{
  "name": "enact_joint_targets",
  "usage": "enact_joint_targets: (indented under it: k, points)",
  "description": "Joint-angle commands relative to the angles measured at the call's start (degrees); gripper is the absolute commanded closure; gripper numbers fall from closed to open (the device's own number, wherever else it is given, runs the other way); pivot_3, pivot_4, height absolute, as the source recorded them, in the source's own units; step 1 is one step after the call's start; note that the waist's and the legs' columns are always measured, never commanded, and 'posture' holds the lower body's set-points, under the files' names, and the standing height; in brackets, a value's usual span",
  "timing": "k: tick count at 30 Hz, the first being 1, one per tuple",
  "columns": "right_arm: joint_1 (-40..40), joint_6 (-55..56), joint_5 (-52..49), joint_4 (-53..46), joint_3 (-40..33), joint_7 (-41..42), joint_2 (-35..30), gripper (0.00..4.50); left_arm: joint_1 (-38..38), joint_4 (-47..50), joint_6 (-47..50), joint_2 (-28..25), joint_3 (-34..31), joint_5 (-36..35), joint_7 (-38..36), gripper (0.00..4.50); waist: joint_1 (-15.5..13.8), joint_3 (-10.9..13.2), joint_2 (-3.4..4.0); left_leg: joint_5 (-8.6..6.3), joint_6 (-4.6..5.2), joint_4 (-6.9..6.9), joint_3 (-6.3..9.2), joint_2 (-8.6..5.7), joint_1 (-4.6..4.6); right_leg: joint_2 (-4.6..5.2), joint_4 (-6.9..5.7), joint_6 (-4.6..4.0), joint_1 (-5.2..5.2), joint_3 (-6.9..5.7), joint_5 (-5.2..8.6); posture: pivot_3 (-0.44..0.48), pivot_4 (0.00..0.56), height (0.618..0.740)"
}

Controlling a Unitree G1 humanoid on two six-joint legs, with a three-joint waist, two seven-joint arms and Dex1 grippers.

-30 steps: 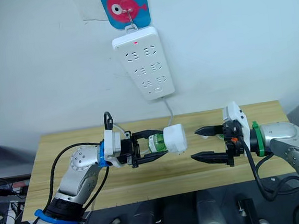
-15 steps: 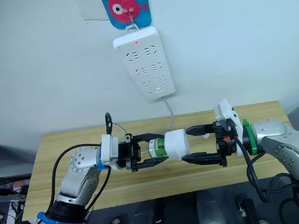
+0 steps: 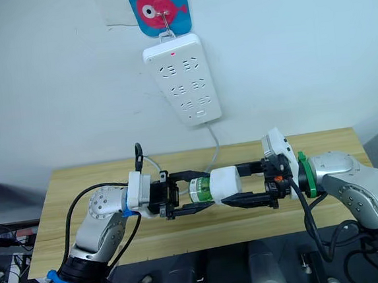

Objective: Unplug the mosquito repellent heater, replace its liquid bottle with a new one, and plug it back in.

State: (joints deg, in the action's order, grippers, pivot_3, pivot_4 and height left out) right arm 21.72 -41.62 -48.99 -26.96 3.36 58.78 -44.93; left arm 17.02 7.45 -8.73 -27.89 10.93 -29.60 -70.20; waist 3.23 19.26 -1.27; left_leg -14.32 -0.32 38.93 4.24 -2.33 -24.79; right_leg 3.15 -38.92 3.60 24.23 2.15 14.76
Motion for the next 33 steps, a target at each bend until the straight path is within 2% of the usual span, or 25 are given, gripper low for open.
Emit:
enact_joint_targets:
  k: [1,5,9,11,16,19,23,27,33]
  points:
    - [0.2,1.6,0.2,-1.9,-0.7,1.8,0.3,1.55,-0.6,2.6,0.4,0.4,-0.7,-0.5,-0.2,2.24,0.0,0.0,0.0,0.0,0.0,0.0,0.0,0.0,0.0,0.0,0.0,0.0,0.0,0.0,0.0,-0.065,0.288,0.74]
    - [-0.1,2.5,1.1,-2.1,-0.7,2.6,0.5,1.55,-0.5,2.8,1.5,0.3,-0.6,0.4,0.4,2.24,0.0,0.0,0.0,0.0,0.0,0.0,0.0,0.0,0.0,0.0,0.0,0.0,0.0,0.0,0.0,-0.063,0.284,0.74]
    - [-0.1,5.4,3.9,-0.4,-0.7,4.1,0.2,1.55,0.4,4.2,9.7,-1.2,-1.1,0.1,3.9,2.24,0.0,0.0,0.0,0.0,0.0,0.0,0.0,-0.01,0.0,0.0,0.0,0.0,0.0,0.0,0.0,-0.061,0.283,0.74]
    - [-0.3,8.4,7.1,2.0,-0.1,5.6,0.0,1.55,0.5,6.0,13.0,-2.8,-1.8,-0.9,3.7,1.5,0.0,0.0,0.01,0.0,0.0,0.0,0.0,-0.01,0.0,-0.01,-0.01,0.0,0.0,-0.01,0.0,-0.061,0.283,0.74]
    - [-0.7,17.1,15.6,6.3,2.5,8.8,0.2,1.55,0.8,8.0,18.7,-5.2,-2.2,0.2,5.7,0.0,0.0,0.0,0.01,0.0,0.0,0.0,0.0,0.0,0.02,-0.03,-0.02,0.0,0.01,-0.01,0.0,-0.046,0.288,0.74]
    - [0.5,31.9,26.3,11.4,5.3,11.9,-0.2,1.55,2.3,9.6,27.5,-8.0,-2.3,-2.7,5.7,0.0,0.0,0.0,0.01,0.01,-0.02,0.0,-0.01,-0.01,0.02,-0.02,-0.02,0.0,0.0,-0.01,0.0,-0.05,0.292,0.74]
    - [6.0,57.4,37.9,21.2,8.1,14.0,1.7,1.55,6.0,8.1,43.5,-13.1,-2.2,-9.2,3.0,0.0,0.2,0.0,0.01,0.03,-0.06,0.0,-0.05,-0.02,0.04,-0.09,-0.07,0.01,0.04,0.0,0.01,-0.05,0.291,0.74]
    - [9.8,78.3,41.0,30.0,10.9,17.1,4.5,1.55,11.7,3.9,50.0,-17.2,2.2,-8.2,-4.4,0.0,0.3,0.0,0.01,0.17,-0.3,-0.02,-0.05,0.02,0.06,-0.12,-0.07,0.01,0.04,-0.03,0.01,-0.054,0.287,0.74]
    - [13.5,94.2,41.8,37.9,14.9,18.7,6.4,1.55,21.9,-2.5,53.8,-15.8,8.3,-3.4,-7.8,0.0,0.0,0.0,0.0,0.26,-0.45,0.03,-0.03,-0.11,0.05,-0.11,-0.06,0.01,-0.03,-0.06,0.0,-0.06,0.287,0.74]
